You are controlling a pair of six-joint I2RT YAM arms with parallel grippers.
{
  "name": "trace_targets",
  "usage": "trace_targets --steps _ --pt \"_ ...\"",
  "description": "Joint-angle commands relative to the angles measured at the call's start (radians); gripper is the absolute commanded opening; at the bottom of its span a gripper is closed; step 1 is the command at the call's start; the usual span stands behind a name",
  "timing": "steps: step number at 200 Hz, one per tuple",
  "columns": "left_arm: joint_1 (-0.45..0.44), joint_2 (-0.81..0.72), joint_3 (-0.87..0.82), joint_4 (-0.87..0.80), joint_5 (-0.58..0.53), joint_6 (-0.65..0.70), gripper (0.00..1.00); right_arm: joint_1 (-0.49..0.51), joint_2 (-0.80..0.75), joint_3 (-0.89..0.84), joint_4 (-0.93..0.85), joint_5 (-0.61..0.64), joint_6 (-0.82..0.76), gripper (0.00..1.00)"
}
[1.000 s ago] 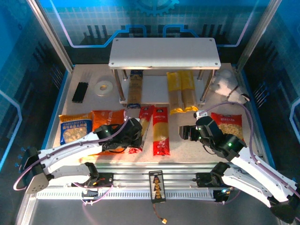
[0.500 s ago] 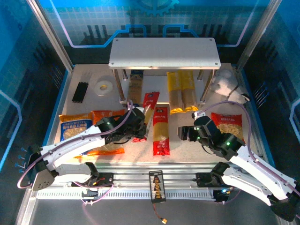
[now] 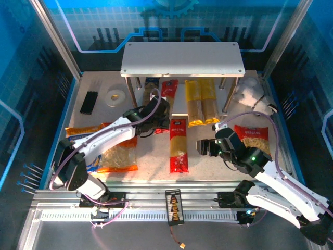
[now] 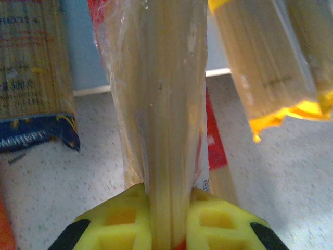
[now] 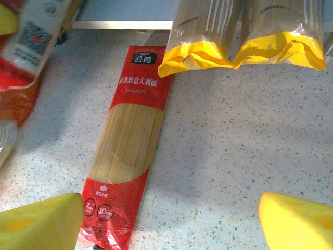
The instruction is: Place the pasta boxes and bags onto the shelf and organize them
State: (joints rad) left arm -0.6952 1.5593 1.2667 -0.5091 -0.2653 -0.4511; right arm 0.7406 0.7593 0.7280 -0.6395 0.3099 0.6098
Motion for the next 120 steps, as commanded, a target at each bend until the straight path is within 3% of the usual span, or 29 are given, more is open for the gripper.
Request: trace_targets --steps 1,120 --pt "0.039 0.041 0.097 0.153 -0.039 0.057 0.00 0.014 -0.015 0.032 -0.018 0.010 -0.013 0.88" --pt "0.138 0.324 0.312 0.103 -0.048 0.085 0.00 0.015 -0.006 0.042 -0.020 0.014 -0.024 0.88"
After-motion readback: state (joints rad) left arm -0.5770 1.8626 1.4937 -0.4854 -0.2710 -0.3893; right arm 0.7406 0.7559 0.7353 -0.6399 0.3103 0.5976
